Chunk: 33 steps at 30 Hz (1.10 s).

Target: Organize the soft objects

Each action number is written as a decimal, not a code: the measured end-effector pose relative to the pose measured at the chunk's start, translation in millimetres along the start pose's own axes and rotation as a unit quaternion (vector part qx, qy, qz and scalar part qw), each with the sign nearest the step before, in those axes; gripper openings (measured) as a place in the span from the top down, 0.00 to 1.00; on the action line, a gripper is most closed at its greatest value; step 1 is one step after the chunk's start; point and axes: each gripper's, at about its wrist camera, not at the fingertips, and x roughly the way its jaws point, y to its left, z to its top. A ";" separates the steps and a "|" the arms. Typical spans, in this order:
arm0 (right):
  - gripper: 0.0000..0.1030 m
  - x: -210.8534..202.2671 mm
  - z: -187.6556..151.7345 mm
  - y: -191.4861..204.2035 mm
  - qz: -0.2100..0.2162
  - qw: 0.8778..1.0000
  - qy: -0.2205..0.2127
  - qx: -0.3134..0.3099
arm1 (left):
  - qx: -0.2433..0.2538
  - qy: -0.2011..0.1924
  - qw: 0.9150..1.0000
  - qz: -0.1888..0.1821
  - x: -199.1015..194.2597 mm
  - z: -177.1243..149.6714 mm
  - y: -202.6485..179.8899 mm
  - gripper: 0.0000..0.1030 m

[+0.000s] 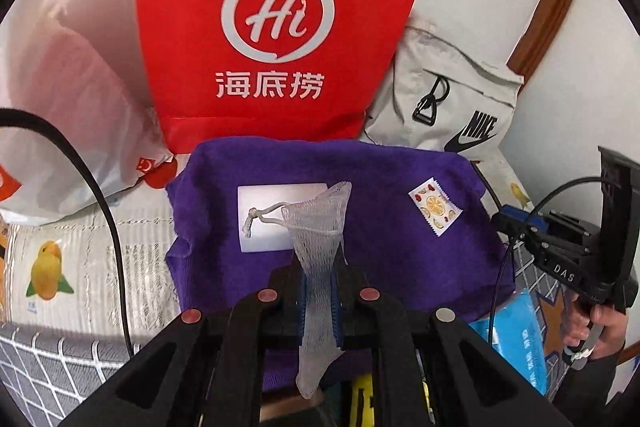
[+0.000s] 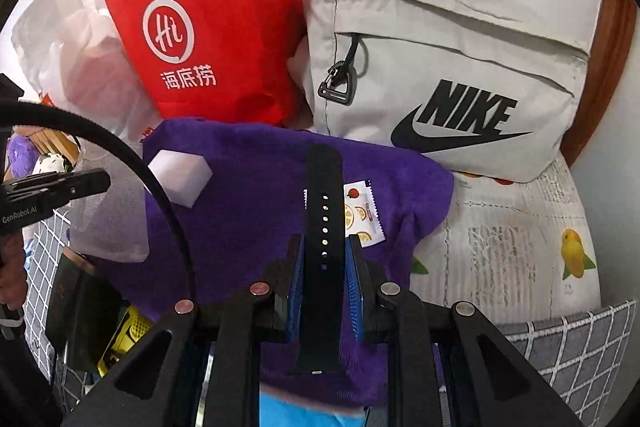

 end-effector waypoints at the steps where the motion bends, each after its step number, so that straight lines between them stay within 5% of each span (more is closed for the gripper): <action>1: 0.80 3.8 1.0 0.2 -0.001 1.000 0.004 -0.003 | 0.003 0.004 1.000 0.000 3.9 1.4 0.6 0.90; 7: 0.80 31.7 -4.9 -3.1 -0.012 0.999 0.049 -0.001 | 0.014 0.039 0.999 0.029 27.5 -0.4 10.5 0.90; 21: 0.80 55.7 -1.9 -9.5 0.001 0.996 0.086 0.006 | 0.031 0.051 0.997 0.048 46.4 0.9 18.3 0.89; 26: 0.80 64.8 1.4 -13.6 0.012 0.994 0.103 0.018 | 0.028 0.051 0.997 0.054 44.1 0.6 21.2 0.74; 30: 0.79 72.8 2.8 -12.7 0.014 0.993 0.120 0.014 | 0.022 0.049 0.997 0.061 36.2 -0.1 22.1 0.38; 31: 0.77 75.3 4.1 -9.8 0.015 0.992 0.122 0.011 | 0.024 0.044 0.997 0.065 32.8 -0.9 21.7 0.37; 33: 0.52 76.6 7.6 -9.7 0.015 0.992 0.123 0.005 | 0.028 0.034 0.997 0.069 25.0 -2.1 20.6 0.37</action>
